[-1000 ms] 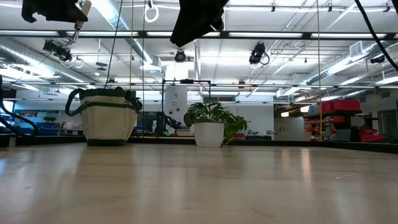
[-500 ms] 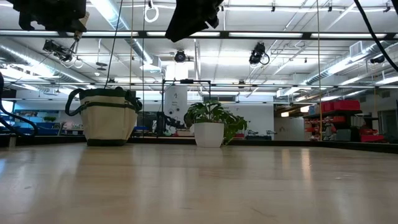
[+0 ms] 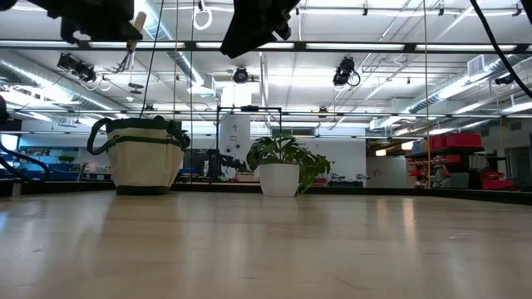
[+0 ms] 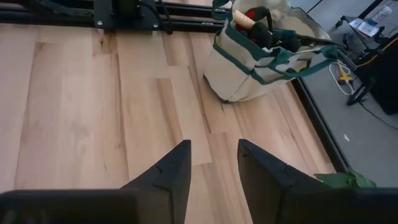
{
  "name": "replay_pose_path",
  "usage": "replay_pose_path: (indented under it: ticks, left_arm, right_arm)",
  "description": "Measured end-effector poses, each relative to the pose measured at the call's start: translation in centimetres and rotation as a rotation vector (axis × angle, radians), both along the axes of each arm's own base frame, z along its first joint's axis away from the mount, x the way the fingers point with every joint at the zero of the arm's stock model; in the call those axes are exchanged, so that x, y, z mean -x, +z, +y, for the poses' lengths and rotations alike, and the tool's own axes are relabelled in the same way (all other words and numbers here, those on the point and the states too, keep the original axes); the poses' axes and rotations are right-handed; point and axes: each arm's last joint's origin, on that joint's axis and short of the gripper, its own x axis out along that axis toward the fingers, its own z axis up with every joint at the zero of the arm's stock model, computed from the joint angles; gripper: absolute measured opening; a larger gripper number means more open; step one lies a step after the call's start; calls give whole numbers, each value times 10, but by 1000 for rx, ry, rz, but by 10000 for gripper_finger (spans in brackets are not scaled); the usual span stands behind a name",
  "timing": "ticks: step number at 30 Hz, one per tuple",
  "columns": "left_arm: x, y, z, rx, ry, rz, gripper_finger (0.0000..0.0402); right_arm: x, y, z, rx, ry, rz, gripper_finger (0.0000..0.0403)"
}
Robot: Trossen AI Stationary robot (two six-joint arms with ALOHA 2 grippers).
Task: Pick & Place Garden tools in Gardening bag
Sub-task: Put the light brown hand rake into the green gardening bag
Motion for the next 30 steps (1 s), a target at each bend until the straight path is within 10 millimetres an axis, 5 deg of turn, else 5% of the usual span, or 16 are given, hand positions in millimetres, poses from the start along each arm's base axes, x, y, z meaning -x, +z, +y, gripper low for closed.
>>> replay_pose_path:
  ticks: [8, 30]
  left_arm:
    - [3, -2, 25, -125, -61, -40, 71]
    - [7, -42, 93, 4, -113, 72, 71]
  right_arm:
    - [1, -1, 2, -8, 5, 17, 132]
    - [1, 0, 1, -6, 1, 6, 132]
